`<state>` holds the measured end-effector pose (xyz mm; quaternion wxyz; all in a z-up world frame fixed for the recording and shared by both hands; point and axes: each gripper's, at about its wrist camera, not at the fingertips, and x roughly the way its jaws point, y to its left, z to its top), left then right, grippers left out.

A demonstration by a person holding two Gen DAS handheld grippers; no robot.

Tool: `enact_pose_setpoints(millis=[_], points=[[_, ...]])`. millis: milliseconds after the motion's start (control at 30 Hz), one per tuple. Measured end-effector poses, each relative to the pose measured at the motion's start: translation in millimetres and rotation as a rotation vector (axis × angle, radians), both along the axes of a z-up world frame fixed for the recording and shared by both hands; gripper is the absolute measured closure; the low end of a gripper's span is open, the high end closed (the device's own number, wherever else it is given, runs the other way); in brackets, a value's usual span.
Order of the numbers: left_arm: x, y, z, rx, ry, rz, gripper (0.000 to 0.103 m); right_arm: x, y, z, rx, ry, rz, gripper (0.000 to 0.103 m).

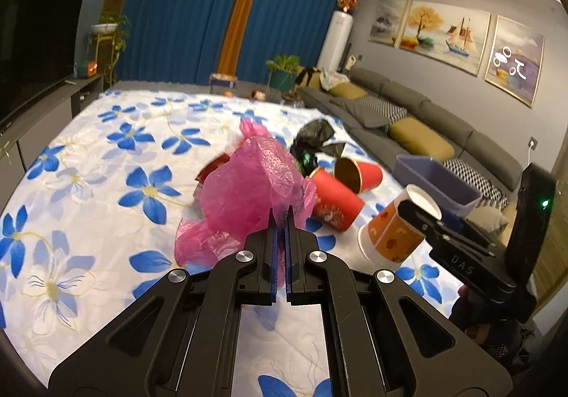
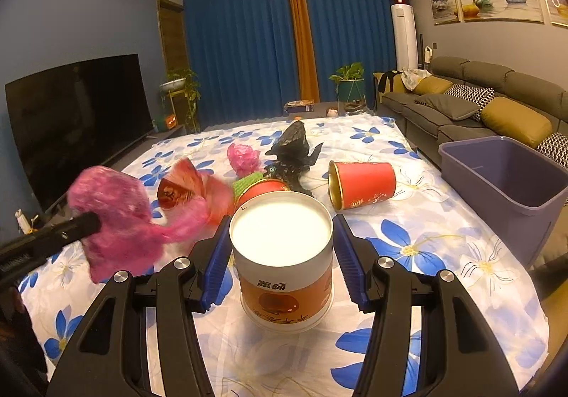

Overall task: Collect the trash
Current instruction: 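Carry the pink bag in the left tool and orange cup in the right over the bin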

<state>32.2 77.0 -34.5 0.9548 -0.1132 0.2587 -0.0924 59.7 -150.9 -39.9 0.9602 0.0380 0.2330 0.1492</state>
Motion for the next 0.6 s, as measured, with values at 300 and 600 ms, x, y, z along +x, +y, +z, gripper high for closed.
enact_pose_setpoints(millis=[300, 600], points=[[-3, -4, 10, -0.003, -0.031, -0.006, 0.101, -5, -7, 10, 0.004, -0.029, -0.008, 0.048], [9, -21, 20, 0.003, -0.051, -0.035, 0.101, -2, -24, 21, 0.003, -0.055, -0.033, 0.048]])
